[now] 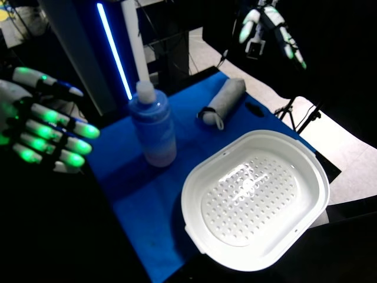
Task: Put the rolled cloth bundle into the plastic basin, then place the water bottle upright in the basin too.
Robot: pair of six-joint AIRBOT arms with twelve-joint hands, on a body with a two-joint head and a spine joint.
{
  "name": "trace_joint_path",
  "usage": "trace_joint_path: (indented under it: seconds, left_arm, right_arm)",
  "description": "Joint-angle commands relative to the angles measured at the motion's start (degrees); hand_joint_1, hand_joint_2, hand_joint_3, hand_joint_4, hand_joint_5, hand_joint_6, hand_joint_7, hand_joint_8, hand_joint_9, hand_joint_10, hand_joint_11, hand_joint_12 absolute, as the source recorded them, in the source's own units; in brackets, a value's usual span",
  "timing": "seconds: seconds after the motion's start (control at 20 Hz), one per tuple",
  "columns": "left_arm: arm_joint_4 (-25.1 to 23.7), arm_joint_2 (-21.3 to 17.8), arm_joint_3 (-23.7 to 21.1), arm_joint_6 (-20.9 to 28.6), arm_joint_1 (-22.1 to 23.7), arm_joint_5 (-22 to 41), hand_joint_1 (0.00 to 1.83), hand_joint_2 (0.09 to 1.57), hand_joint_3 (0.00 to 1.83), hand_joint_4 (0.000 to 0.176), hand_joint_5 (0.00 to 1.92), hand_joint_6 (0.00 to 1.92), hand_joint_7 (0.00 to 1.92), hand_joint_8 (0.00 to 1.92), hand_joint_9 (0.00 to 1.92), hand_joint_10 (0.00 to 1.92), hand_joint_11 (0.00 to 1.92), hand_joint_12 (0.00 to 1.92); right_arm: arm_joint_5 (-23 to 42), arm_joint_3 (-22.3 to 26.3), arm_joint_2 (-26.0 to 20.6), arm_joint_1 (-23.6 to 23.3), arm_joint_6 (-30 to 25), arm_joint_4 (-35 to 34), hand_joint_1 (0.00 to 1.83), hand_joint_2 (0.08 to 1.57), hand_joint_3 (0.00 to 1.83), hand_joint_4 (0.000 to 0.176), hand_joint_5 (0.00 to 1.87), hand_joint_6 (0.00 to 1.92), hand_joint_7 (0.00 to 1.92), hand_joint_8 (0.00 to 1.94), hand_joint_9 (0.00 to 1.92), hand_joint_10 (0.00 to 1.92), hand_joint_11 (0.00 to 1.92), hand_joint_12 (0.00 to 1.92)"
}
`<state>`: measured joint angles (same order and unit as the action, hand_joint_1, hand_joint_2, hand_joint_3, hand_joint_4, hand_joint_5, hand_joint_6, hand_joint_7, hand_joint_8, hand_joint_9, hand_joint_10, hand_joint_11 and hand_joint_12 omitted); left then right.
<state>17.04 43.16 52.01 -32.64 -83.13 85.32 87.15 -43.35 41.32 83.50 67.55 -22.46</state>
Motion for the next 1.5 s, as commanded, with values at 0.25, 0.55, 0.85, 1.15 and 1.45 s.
trace_joint_path:
  seconds: [0.25, 0.55, 0.85, 1.15, 1.45]
  left_arm:
    - [-8.44, -2.98, 1.39, -0.42, 7.06, -4.41, 0.57, 0.81, 0.00, 0.176, 0.11, 0.00, 0.04, 0.01, 0.02, 0.00, 0.01, 0.00]
    - [-20.42, -0.68, 5.09, -0.17, 19.74, -21.65, 0.69, 0.80, 0.01, 0.176, 0.06, 0.00, 0.06, 0.00, 0.08, 0.01, 0.17, 0.04]
    - [-30.99, 3.51, 8.06, 1.07, 28.96, -35.98, 0.68, 0.85, 0.00, 0.176, 0.08, 0.01, 0.14, 0.00, 0.16, 0.00, 0.23, 0.27]
    - [-42.65, 7.38, 10.36, 1.04, 35.89, -50.28, 0.68, 0.86, 0.00, 0.176, 0.09, 0.00, 0.09, 0.00, 0.11, 0.00, 0.00, 0.79]
    - [-47.45, 9.29, 11.69, 0.99, 37.04, -57.39, 0.75, 0.87, 0.00, 0.176, 0.11, 0.00, 0.11, 0.00, 0.15, 0.01, 0.00, 0.84]
  right_arm:
    - [5.96, -0.51, -0.07, -0.28, -0.44, -0.02, 0.18, 1.51, 0.00, 0.007, 0.33, 0.00, 0.25, 0.00, 0.23, 0.00, 0.00, 0.73]
    - [5.80, -0.49, 0.00, -0.29, -0.46, -0.04, 0.18, 1.51, 0.00, 0.043, 0.33, 0.00, 0.23, 0.00, 0.21, 0.00, 0.00, 0.66]
    - [5.80, -0.48, -0.13, -0.27, -0.46, 0.00, 0.23, 1.49, 0.00, 0.056, 0.34, 0.00, 0.23, 0.00, 0.20, 0.00, 0.00, 0.65]
    - [5.80, -0.46, 0.00, -0.27, -0.49, 0.00, 0.23, 1.50, 0.00, 0.068, 0.37, 0.00, 0.25, 0.00, 0.22, 0.01, 0.00, 0.67]
    - [5.79, -0.46, 0.02, -0.26, -0.54, 0.01, 0.21, 1.50, 0.00, 0.058, 0.37, 0.00, 0.26, 0.00, 0.23, 0.00, 0.00, 0.70]
